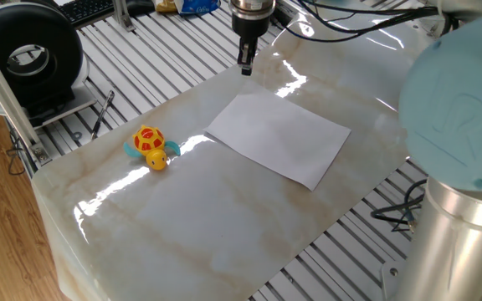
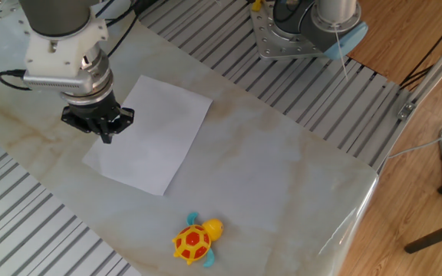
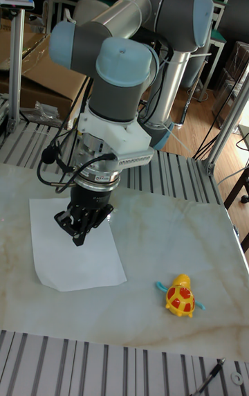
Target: Flip over and spread out the paper that is laid flat on the table
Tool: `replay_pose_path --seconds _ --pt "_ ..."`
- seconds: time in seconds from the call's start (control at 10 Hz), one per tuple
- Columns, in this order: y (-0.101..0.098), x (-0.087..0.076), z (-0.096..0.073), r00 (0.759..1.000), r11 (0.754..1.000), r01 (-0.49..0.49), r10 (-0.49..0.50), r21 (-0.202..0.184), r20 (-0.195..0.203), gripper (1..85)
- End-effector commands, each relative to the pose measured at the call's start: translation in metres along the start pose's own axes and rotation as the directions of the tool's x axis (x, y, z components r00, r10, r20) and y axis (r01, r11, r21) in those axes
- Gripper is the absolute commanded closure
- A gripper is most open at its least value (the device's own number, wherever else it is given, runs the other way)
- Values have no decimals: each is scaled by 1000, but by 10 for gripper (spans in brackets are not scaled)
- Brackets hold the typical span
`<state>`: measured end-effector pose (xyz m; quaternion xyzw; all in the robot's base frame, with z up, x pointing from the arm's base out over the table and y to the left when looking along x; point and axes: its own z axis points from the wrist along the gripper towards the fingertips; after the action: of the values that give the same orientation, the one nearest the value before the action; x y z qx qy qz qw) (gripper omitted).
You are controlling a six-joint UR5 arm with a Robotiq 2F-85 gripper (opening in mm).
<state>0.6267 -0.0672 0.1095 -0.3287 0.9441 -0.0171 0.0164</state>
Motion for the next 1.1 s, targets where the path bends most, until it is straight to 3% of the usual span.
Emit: replay_pose_path --seconds 0.0,0.1,0.3,0.4,0.7,0.9,1.0 --pt "-4 4 3 1000 1000 -12 12 1 -13 7" --pt "-7 2 3 1000 1000 4 -4 12 -8 7" --pt "-37 10 40 998 998 55 -55 6 23 7" --pt "-43 16 48 998 998 60 -60 9 18 7" --pt "-33 29 43 1000 1000 9 -9 -22 -24 7" --pt "-50 30 51 999 999 21 -20 28 -45 7" --pt "-62 22 70 999 998 44 -43 42 -29 7"
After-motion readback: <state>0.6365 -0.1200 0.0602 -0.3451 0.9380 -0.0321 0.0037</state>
